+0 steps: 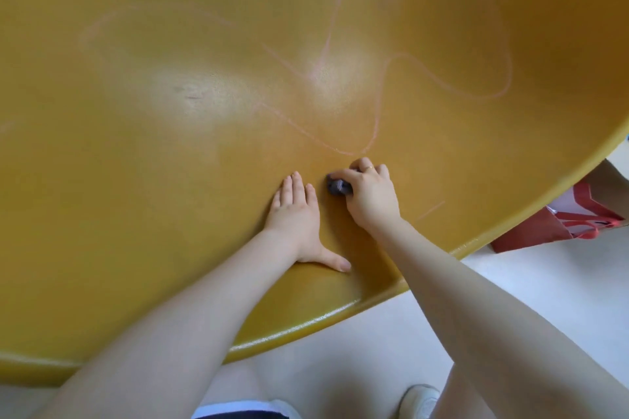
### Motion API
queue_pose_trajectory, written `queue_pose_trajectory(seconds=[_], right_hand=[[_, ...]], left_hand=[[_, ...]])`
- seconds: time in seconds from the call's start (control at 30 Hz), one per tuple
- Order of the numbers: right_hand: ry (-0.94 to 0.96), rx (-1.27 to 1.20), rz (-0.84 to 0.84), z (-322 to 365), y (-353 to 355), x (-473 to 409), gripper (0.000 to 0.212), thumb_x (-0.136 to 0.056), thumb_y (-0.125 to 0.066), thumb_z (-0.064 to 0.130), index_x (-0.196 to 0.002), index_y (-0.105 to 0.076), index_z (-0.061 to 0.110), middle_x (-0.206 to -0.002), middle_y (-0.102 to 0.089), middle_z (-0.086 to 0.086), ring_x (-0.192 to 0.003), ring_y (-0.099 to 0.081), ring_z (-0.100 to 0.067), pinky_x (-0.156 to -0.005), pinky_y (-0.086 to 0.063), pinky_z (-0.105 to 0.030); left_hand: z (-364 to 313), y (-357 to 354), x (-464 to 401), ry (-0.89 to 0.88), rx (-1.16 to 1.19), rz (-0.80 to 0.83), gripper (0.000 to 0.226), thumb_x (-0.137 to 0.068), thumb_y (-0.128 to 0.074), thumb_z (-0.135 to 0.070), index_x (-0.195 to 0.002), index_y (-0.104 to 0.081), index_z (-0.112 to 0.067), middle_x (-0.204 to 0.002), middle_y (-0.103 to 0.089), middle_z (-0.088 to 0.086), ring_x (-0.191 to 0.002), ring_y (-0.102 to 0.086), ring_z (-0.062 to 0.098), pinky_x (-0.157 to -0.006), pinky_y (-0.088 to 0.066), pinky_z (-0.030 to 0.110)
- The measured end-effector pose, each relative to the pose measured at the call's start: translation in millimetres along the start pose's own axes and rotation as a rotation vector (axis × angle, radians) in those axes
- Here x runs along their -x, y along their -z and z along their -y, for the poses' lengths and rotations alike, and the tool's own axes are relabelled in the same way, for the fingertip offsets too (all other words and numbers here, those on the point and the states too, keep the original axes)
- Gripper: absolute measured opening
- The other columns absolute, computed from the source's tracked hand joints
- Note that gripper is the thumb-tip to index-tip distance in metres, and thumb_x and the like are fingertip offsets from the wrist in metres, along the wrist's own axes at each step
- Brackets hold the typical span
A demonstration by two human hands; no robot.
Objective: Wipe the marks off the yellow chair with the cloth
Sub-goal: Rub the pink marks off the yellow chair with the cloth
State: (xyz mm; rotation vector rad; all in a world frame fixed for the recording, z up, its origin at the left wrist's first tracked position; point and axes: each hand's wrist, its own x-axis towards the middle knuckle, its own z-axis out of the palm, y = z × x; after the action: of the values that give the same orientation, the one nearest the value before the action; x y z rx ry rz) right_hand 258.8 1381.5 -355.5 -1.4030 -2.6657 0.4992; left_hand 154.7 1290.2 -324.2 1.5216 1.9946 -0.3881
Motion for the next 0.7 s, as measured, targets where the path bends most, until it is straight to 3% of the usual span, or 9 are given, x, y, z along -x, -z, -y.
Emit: queue_pose_trajectory(seconds=[0.13,0.2,0.3,0.37,0.4,0.53,0.6,0.7], right_hand=[[-0.093,0.025,-0.003,16,-1,-39,0.036,-0.094,-0.042,0.013,-0.118,-0.059,0.032,-0.123,-0.046,-0.004,-0.103,-0.038,-0.029,-0.073,-0.037,-0.030],[-0.095,0.020,0.064,23,4,-25,0.036,-0.093,-0.042,0.014,-0.118,-0.058,0.035,-0.121,-0.046,-0.002,-0.105,-0.038,-0.028,-0.066,-0.035,-0.029],[0.070,-0.006,0.162,32,10,19,0.036,-0.089,-0.046,0.016,-0.114,-0.059,0.038,-0.116,-0.049,0.002,-0.100,-0.040,-0.024,-0.065,-0.032,-0.026],[0.172,-0.024,0.183,37,9,34,0.034,-0.088,-0.047,0.017,-0.114,-0.060,0.037,-0.115,-0.050,0.005,-0.096,-0.040,-0.022,-0.064,-0.031,-0.024],[0.196,-0.035,0.175,39,6,35,0.035,-0.088,-0.048,0.015,-0.113,-0.061,0.035,-0.114,-0.051,0.006,-0.094,-0.040,-0.022,-0.063,-0.031,-0.024],[0.247,-0.105,0.059,54,-13,3,0.031,-0.081,-0.061,0.007,-0.104,-0.068,0.027,-0.100,-0.061,-0.003,-0.085,-0.049,-0.032,-0.053,-0.044,-0.029],[0.253,-0.105,-0.003,67,-24,-33,0.028,-0.082,-0.063,0.009,-0.104,-0.069,0.025,-0.102,-0.061,-0.006,-0.088,-0.049,-0.035,-0.056,-0.041,-0.029],[0.313,-0.093,-0.154,93,-31,-96,0.028,-0.084,-0.059,0.009,-0.106,-0.068,0.023,-0.106,-0.060,-0.009,-0.095,-0.050,-0.036,-0.062,-0.032,-0.028]], left_hand=[[8,5,-2,-0.036,0.013,0.006,0.142,-0.053,-0.061,-0.081,-0.146,0.012,-0.002,-0.152,0.021,0.023,-0.142,0.017,0.034,-0.116,0.002,0.042],[19,11,0,-0.090,0.020,0.018,0.129,-0.061,-0.061,-0.076,-0.148,0.003,-0.005,-0.154,0.014,0.020,-0.144,0.009,0.032,-0.117,-0.004,0.041],[39,31,-5,-0.149,0.072,-0.013,0.093,-0.075,-0.061,-0.061,-0.145,-0.025,-0.011,-0.155,-0.015,0.013,-0.142,-0.016,0.028,-0.115,-0.023,0.039],[52,47,-11,-0.106,0.053,-0.099,0.086,-0.078,-0.064,-0.051,-0.144,-0.025,-0.011,-0.150,-0.029,0.011,-0.138,-0.025,0.027,-0.111,-0.029,0.039],[59,52,-13,-0.051,0.018,-0.149,0.092,-0.077,-0.066,-0.049,-0.146,-0.018,-0.010,-0.150,-0.027,0.011,-0.139,-0.022,0.027,-0.110,-0.027,0.040],[97,63,-14,0.229,-0.037,-0.254,0.124,-0.065,-0.070,-0.062,-0.148,0.006,-0.010,-0.157,0.012,0.011,-0.145,0.006,0.026,-0.117,-0.004,0.038],[115,64,-14,0.332,-0.033,-0.266,0.134,-0.059,-0.067,-0.071,-0.148,0.010,-0.006,-0.155,0.019,0.012,-0.144,0.013,0.024,-0.117,0.002,0.036],[124,60,-19,0.334,-0.059,-0.278,0.137,-0.056,-0.061,-0.077,-0.146,0.011,-0.003,-0.154,0.021,0.014,-0.144,0.015,0.024,-0.116,0.006,0.034]])
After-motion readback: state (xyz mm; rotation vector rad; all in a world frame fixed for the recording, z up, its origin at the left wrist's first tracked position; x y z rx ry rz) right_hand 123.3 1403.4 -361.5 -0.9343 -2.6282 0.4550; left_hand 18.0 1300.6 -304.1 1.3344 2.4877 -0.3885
